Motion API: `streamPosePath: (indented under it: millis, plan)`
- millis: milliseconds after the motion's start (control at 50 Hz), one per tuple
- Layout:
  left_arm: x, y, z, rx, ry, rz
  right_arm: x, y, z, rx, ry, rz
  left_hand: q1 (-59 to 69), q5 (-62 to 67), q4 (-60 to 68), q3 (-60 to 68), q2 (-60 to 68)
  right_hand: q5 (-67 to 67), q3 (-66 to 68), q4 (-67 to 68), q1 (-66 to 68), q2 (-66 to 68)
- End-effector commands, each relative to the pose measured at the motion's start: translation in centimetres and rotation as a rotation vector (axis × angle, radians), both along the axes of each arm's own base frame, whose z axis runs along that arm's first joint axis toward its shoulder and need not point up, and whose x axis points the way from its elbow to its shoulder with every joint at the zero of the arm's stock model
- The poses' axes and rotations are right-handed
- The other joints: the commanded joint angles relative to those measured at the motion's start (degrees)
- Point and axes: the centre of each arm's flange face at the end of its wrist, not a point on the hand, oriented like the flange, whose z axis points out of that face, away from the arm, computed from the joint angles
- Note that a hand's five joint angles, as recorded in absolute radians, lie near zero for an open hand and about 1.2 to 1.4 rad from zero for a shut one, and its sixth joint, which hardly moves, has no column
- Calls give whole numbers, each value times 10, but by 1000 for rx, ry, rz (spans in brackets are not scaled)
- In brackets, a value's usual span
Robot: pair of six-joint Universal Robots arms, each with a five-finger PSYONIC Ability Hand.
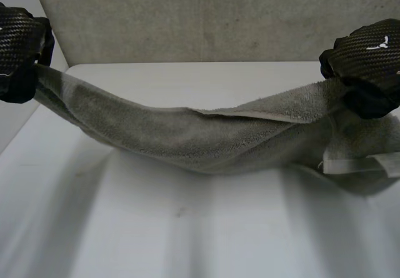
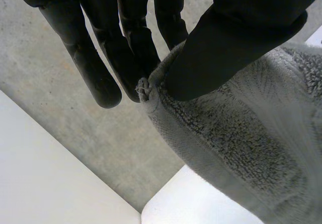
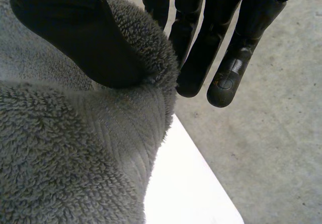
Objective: Fold the towel.
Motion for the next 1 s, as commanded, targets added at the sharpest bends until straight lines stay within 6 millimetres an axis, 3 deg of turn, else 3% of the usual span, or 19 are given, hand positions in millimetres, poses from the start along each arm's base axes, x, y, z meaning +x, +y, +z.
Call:
streamPosePath:
  millis: [20,140,220,260,280,340,400,440,460,480,520,540,560,600,660,720,780,880,1000]
  plan:
    - [-5,-17,-46,157,-50,-9,-2,-23,-46,190,100,-3,127,110,102,103,103,138,119,116,249,127]
    - [-18,-55,-115,376,-114,-23,3,-49,-99,326,232,34,127,110,102,103,103,138,119,116,249,127]
    - [-28,-81,-133,393,-116,-27,4,-67,-118,367,241,11,127,110,102,103,103,138,119,116,249,127]
    - [-33,-97,-140,384,-114,-29,8,-94,-128,339,231,-28,127,110,102,103,103,138,119,116,249,127]
    - [-41,-116,-142,351,-102,-32,8,-94,-128,339,231,-28,127,110,102,103,103,138,119,116,249,127]
    - [-48,-130,-139,312,-87,-38,18,-120,-125,224,186,-79,127,110,102,103,103,138,119,116,249,127]
    - [-57,-158,-123,197,-33,-38,32,-146,-105,37,94,-129,127,110,102,103,103,138,119,116,249,127]
    - [-65,-178,-90,20,57,-45,38,-158,-87,-80,25,-161,127,110,102,103,103,138,119,116,249,127]
    - [-65,-178,-89,19,57,-45,43,-165,-66,-200,-56,-186,127,110,102,103,103,138,119,116,249,127]
    - [-67,-186,-70,-82,122,-47,43,-165,-66,-201,-57,-187,127,110,102,103,103,138,119,116,249,127]
    - [-69,-191,-51,-192,196,-59,43,-168,-17,-438,-220,-216,127,110,102,103,103,138,119,116,249,127]
    - [-68,-191,-27,-310,276,-71,43,-168,-17,-439,-221,-216,127,110,102,103,103,138,119,116,249,127]
    - [-68,-191,-27,-311,277,-71,41,-165,6,-532,-286,-221,127,110,102,103,103,138,119,116,249,127]
    - [-58,-177,23,-515,402,-89,40,-159,20,-587,-326,-215,127,110,102,103,103,138,119,116,249,127]
    - [-51,-162,38,-563,423,-89,38,-148,26,-583,-334,-207,127,110,102,103,103,138,119,116,249,127]
    - [-48,-159,36,-547,418,-87,37,-142,12,-484,-280,-203,127,110,102,103,103,138,119,116,249,127]
    - [-48,-158,11,-451,391,-83,39,-134,-14,-306,-198,-158,127,110,102,103,103,138,119,116,249,127]
    - [-48,-146,-61,-180,301,-89,43,-119,-69,17,-53,-70,127,110,102,103,103,138,119,116,249,127]
    - [-43,-131,-117,27,231,-96,38,-104,-144,318,225,10,127,110,102,103,103,138,119,116,249,127]
